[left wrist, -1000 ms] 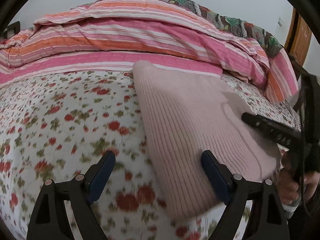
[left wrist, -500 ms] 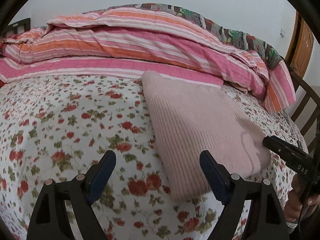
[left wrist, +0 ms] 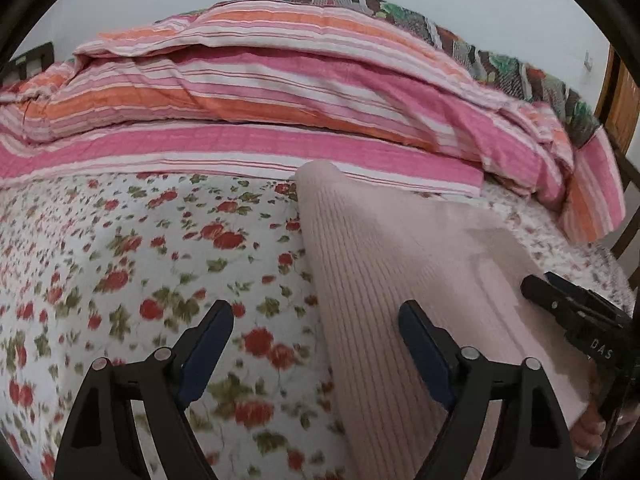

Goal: Fold small clothes
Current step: 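Press and smooth the folded pink sweater with both open tools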

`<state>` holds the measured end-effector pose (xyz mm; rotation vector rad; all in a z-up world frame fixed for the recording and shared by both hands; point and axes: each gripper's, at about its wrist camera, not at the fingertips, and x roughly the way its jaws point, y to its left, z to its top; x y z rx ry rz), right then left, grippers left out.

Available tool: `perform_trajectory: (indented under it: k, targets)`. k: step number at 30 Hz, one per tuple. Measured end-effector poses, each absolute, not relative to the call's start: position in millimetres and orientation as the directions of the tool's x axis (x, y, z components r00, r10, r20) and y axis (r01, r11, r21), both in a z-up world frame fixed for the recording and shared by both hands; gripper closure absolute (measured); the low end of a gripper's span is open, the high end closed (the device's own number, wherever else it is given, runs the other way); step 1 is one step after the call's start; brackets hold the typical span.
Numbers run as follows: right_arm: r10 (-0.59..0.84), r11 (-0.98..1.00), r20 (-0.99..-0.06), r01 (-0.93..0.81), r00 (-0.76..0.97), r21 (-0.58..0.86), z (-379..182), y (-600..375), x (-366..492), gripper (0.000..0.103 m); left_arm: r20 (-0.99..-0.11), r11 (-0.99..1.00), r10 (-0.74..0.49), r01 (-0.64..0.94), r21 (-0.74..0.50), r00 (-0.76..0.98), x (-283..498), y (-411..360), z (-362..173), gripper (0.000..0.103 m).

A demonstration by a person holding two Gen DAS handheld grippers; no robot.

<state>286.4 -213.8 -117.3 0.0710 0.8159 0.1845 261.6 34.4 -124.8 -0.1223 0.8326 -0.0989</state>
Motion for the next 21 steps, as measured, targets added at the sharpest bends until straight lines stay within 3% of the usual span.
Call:
perform_trajectory:
  k: [7,18,21]
  targets:
    - [0.150,0.987,-0.711,-0.139,0.687,0.075,-134.0,-206.9,286.1,0.041,-0.734,0.987,-0.142,0.044,-0.152,0.664,269.9,32.5,-140.0,0.016]
    - [0.177,0.984,-0.715,-0.123,0.676,0.128,-136.4,-212.2,289.8,0.038,-0.722,0.985,-0.155,0.045,-0.170,0.674,270.7,35.4,-144.7,0.014]
    - [0.229,0.973,-0.719,-0.122,0.656,0.198,-131.4,-219.0,296.5,0.040,-0.718,0.983,-0.162,0.044,-0.181,0.676,270.8,36.8,-144.1,0.014]
